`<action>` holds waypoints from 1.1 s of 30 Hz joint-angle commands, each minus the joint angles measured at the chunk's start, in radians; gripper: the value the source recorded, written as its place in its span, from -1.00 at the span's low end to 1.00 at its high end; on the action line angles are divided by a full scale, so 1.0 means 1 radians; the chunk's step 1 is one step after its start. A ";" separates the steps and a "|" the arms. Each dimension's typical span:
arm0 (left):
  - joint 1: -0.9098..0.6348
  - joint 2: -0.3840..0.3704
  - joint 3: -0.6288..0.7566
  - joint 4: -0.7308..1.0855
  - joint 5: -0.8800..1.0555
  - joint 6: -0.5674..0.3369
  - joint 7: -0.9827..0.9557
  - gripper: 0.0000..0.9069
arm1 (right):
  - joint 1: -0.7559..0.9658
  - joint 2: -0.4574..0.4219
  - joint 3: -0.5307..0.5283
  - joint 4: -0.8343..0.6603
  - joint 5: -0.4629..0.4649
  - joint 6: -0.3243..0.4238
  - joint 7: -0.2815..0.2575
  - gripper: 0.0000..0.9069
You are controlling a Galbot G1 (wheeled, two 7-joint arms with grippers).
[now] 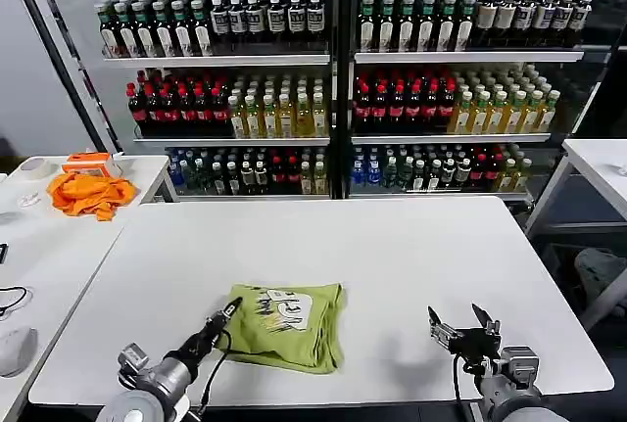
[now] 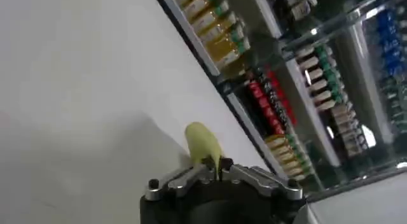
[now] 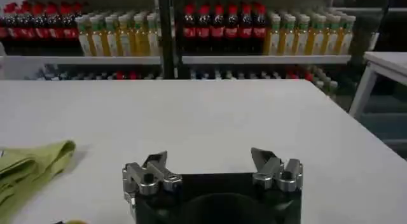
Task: Fold and organize the clothes.
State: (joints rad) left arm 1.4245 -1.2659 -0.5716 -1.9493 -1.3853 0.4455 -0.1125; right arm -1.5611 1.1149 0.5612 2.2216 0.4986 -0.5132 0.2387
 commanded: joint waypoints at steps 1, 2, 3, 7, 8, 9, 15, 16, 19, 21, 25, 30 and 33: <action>-0.004 0.054 -0.193 -0.036 -0.105 0.007 -0.013 -0.93 | 0.008 -0.001 0.001 0.000 0.007 0.001 0.000 1.00; -0.006 0.094 -0.245 -0.043 -0.114 0.010 -0.015 -0.96 | 0.013 -0.003 0.000 -0.002 0.010 0.002 -0.001 1.00; -0.008 0.151 -0.333 -0.047 -0.135 0.024 -0.021 -0.96 | 0.017 -0.004 -0.001 -0.004 0.012 0.002 -0.001 1.00; -0.011 0.333 -0.567 -0.036 -0.210 0.067 -0.035 -0.96 | 0.039 -0.005 -0.007 -0.014 0.020 0.004 -0.002 1.00; -0.007 0.374 -0.605 -0.029 -0.225 0.085 -0.036 -0.96 | 0.047 -0.004 -0.012 -0.018 0.020 0.004 -0.002 1.00; 0.000 0.419 -0.666 -0.027 -0.238 0.105 -0.037 -0.96 | 0.054 -0.002 -0.015 -0.021 0.021 0.004 -0.002 1.00; 0.043 0.482 -0.678 -0.103 -0.210 0.132 -0.042 -0.96 | 0.067 0.001 -0.025 -0.034 0.021 0.007 -0.005 1.00; 0.044 0.473 -0.656 -0.119 -0.193 0.132 -0.042 -0.96 | 0.067 0.000 -0.024 -0.035 0.022 0.008 -0.005 1.00; 0.048 0.437 -0.528 -0.147 0.010 0.130 -0.029 -0.96 | 0.061 -0.007 -0.017 -0.039 0.023 0.010 -0.007 1.00; 0.070 0.407 -0.428 -0.147 0.212 0.104 0.008 -0.96 | 0.058 -0.011 -0.013 -0.042 0.023 0.013 -0.007 1.00; 0.071 0.357 -0.194 -0.090 0.632 0.015 0.028 -0.96 | 0.052 -0.015 -0.005 -0.043 0.022 0.015 -0.007 1.00; 0.021 0.316 -0.044 -0.122 0.743 -0.016 0.016 -0.96 | 0.049 -0.021 0.001 -0.043 0.022 0.015 -0.006 1.00; 0.000 0.318 -0.025 -0.192 0.725 -0.007 0.007 -0.96 | 0.048 -0.025 0.005 -0.041 0.023 0.015 -0.006 1.00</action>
State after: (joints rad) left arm 1.4611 -0.9321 -0.8653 -2.0483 -1.0944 0.4892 -0.1160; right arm -1.5160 1.0920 0.5632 2.1799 0.5207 -0.4985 0.2317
